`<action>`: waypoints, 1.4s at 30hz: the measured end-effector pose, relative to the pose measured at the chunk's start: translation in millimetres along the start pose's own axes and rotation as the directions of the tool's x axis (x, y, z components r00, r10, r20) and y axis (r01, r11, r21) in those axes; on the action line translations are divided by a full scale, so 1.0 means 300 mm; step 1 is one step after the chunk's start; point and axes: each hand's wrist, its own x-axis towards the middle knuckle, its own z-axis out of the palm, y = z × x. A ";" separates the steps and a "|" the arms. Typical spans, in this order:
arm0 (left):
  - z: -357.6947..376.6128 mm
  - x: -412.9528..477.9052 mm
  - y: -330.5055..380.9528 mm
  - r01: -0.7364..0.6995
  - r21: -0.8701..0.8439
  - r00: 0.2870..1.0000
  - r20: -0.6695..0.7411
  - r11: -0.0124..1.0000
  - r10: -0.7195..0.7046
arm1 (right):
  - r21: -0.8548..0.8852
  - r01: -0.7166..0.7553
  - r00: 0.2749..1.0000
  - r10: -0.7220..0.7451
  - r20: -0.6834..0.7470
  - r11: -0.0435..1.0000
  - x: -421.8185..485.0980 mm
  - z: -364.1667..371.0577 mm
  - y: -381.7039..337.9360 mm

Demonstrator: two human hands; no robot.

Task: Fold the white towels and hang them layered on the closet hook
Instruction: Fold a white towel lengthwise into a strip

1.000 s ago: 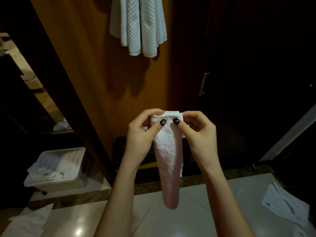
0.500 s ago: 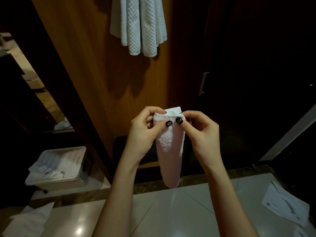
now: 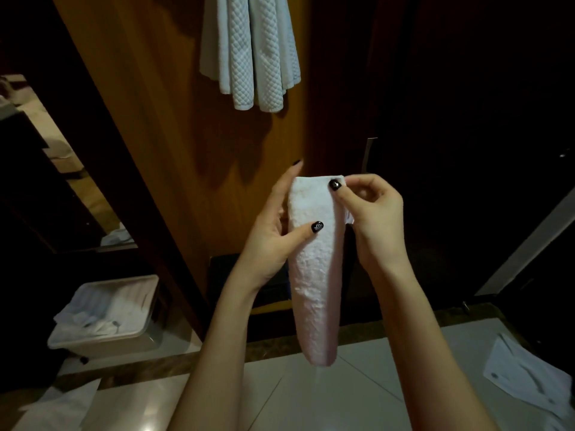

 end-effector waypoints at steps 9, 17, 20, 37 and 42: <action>-0.018 0.208 0.015 -0.098 0.106 0.986 -0.122 0.989 0.111 | -0.203 0.217 0.975 -0.221 0.001 0.955 0.143 0.051 0.000; -0.111 0.467 0.058 -0.125 -0.106 0.975 -0.199 0.987 0.102 | -0.436 0.095 0.965 0.024 0.261 0.895 0.131 -0.015 0.113; -0.132 0.526 0.057 -0.104 -0.156 0.979 -0.189 0.982 0.074 | -0.456 0.172 0.963 -0.052 0.264 0.873 0.148 -0.027 0.104; -0.138 0.607 0.062 0.033 -0.495 0.997 -0.038 0.868 -0.060 | -0.139 -0.082 0.915 0.130 0.381 0.987 0.138 -0.050 0.092; -0.140 0.621 0.067 0.032 -0.522 0.999 0.006 0.853 -0.033 | -0.221 -0.065 0.876 0.162 0.454 0.973 0.159 -0.049 0.085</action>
